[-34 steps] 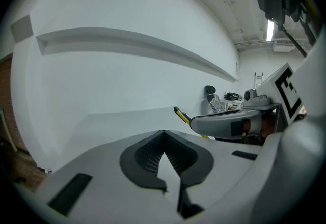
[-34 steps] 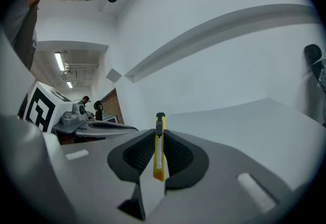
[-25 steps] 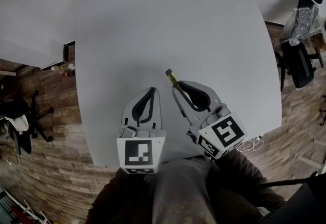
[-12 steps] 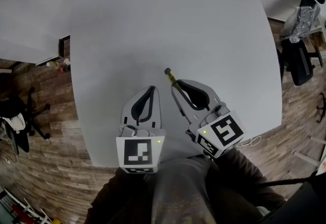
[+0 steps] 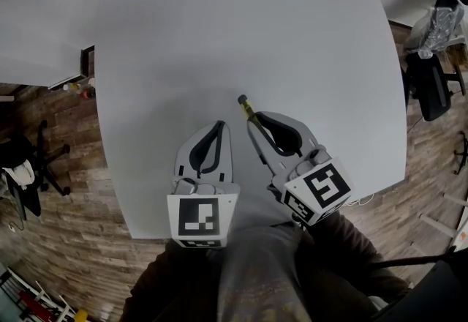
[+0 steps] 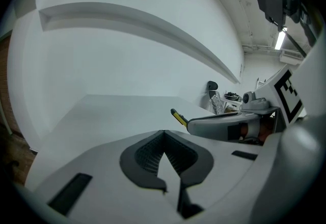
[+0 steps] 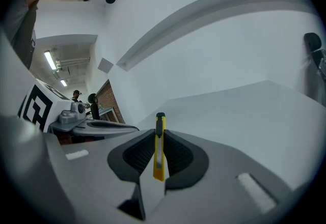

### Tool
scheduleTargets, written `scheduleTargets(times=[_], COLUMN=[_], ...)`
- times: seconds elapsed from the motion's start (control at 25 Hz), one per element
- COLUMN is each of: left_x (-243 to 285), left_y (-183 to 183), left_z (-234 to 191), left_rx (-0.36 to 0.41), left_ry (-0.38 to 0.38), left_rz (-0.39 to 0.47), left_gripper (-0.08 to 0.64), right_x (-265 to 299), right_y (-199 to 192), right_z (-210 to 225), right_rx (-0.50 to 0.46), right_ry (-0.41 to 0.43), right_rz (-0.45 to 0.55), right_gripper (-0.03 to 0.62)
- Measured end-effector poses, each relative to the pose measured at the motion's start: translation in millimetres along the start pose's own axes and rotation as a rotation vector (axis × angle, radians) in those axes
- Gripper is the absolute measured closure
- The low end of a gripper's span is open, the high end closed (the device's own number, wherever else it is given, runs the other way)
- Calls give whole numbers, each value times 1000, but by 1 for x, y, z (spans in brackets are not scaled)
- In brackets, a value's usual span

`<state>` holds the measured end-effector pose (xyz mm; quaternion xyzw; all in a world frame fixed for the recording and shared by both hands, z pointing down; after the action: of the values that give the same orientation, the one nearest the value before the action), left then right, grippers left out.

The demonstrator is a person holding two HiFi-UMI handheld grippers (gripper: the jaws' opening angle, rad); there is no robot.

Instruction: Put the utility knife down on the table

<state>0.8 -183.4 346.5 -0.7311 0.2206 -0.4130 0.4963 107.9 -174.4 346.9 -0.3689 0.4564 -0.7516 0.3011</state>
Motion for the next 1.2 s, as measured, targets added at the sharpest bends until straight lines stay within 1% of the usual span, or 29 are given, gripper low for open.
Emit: scheduleTargets(times=[0.36,0.56,1.04,1.2], left_x=[11,17,24,26], left_y=[-8,-15,-26,-30], left_z=[-3,-5,-22,-24], left_rx=[-9,-27,-41,-55], left_ry=[3,19,8,18], left_rz=[-33,-26,-77,-69], left_gripper=[558,558,557,557], right_x=[7,10,28,30], right_y=[-8,-13,-26,-30], right_z=[11,16,16,18], right_rx=[18,27,46,49], right_ry=[-7,-6,-11,-13], right_rz=[-20,-34,-68,-78], right_gripper=[541,541,541,541])
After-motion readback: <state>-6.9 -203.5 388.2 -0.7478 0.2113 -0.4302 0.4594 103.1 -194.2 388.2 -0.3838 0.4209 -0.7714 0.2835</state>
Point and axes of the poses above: the fingertips, and each gripper's own axes: x forward along the fingers, z to its right, y out of its top, the point moved 5 cm from there along -x, backward along the fingers, and after that the axes turned 5 degrees about z, right-handed, at the moved point
